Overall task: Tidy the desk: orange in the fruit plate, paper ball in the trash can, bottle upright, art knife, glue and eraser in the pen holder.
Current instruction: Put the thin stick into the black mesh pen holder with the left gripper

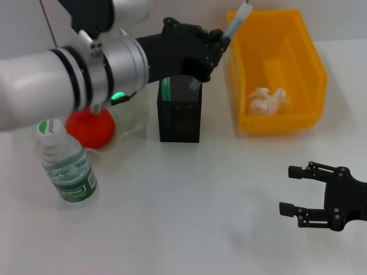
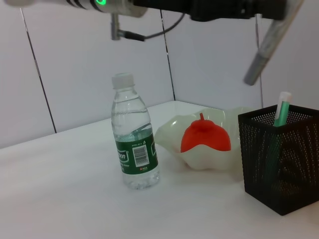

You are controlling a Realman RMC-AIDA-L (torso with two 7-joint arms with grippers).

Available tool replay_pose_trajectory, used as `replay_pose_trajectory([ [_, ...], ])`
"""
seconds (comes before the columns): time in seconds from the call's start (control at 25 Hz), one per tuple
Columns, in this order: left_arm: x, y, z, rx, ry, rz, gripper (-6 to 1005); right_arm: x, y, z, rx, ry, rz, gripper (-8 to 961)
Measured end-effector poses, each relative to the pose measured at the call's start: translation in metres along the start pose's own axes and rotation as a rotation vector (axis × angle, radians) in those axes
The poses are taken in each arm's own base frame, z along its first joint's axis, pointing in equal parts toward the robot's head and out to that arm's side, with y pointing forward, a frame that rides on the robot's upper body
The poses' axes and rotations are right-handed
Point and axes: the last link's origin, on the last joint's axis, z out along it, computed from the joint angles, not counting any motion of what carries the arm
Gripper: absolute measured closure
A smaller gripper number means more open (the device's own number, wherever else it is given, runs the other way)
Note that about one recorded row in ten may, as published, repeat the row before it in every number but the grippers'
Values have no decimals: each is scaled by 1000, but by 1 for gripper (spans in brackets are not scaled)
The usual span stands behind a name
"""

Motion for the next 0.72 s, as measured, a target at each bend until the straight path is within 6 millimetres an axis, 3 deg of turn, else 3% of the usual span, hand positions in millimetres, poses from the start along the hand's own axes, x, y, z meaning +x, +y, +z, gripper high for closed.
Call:
replay_pose_trajectory([
  [0.12, -14, 2, 19, 89, 75, 64, 886, 0, 0, 0, 0, 0, 1, 115],
  [0.72, -35, 1, 50, 209, 61, 105, 889, 1, 1, 1, -3, 0, 5, 115],
])
